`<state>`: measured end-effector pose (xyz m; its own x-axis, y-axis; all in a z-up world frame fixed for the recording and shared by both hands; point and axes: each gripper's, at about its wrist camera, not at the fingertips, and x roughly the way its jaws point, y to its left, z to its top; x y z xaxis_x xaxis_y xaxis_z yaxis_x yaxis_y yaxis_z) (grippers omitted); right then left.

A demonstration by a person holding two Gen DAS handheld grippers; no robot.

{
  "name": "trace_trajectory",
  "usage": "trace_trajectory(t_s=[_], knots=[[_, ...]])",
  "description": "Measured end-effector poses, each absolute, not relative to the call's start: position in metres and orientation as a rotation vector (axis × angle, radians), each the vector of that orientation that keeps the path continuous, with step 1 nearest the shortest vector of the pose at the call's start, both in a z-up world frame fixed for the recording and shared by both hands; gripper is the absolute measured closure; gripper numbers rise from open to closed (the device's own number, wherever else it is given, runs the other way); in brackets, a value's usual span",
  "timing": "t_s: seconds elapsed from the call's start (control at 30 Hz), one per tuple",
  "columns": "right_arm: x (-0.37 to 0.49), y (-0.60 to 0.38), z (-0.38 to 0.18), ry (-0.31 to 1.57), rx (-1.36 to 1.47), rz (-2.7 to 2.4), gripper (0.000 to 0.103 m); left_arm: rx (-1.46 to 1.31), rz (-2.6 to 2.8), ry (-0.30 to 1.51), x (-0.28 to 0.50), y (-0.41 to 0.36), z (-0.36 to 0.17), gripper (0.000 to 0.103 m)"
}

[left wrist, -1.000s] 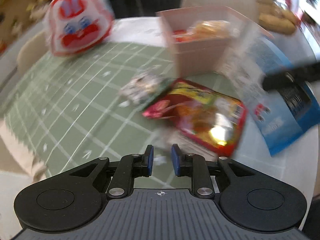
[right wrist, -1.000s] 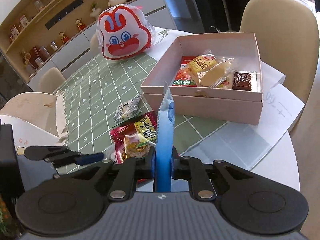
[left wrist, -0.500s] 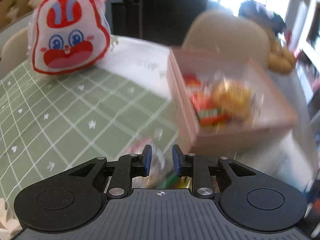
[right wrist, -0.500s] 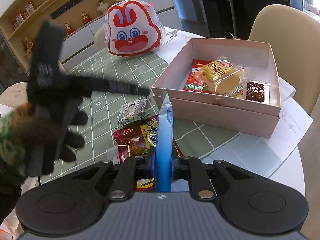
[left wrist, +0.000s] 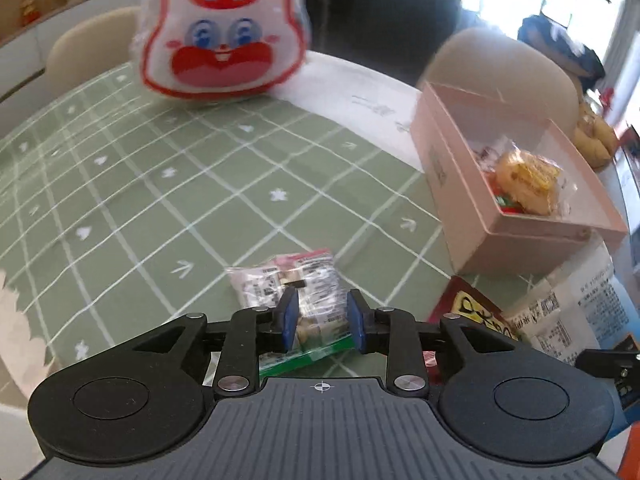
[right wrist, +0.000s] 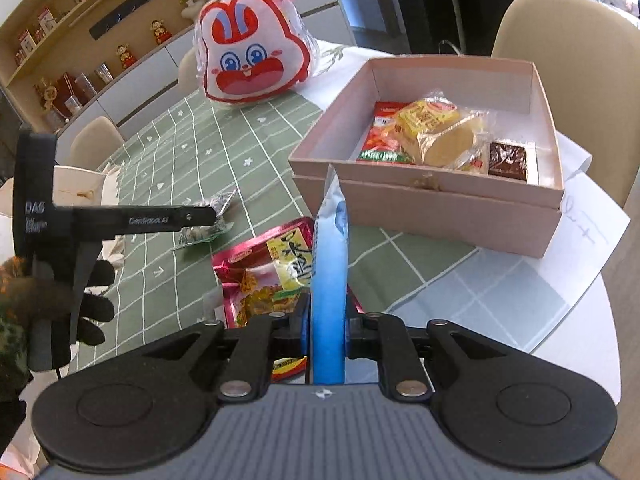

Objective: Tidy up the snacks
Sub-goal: 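Grasp the white nut packet with left tool while right tool holds blue packet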

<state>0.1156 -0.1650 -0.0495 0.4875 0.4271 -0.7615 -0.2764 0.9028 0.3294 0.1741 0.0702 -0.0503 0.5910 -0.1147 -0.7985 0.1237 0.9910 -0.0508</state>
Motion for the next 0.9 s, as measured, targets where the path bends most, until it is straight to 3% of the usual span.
trace_trajectory(t_s=[0.03,0.1,0.13,0.3,0.5,0.9], knots=[[0.116,-0.165,-0.051,0.978,0.170,0.432,0.088,0.032,-0.148,0.928,0.176,0.065,-0.051,0.066],[0.116,-0.165,-0.052,0.983,0.172,0.434,0.088,0.042,-0.185,0.930,0.177,0.058,-0.052,0.046],[0.116,-0.164,-0.052,0.986,0.175,0.436,0.088,0.029,-0.198,0.932,0.179,0.058,-0.053,0.044],[0.114,-0.161,-0.057,0.999,0.168,0.441,0.089,-0.014,-0.084,0.855,0.172,0.070,-0.041,0.049],[0.111,-0.162,-0.059,1.006,0.172,0.443,0.089,-0.155,0.008,0.962,0.191,0.090,-0.061,0.048],[0.102,-0.159,-0.049,0.989,0.117,0.463,0.090,-0.053,-0.117,0.974,0.200,0.046,-0.062,0.047]])
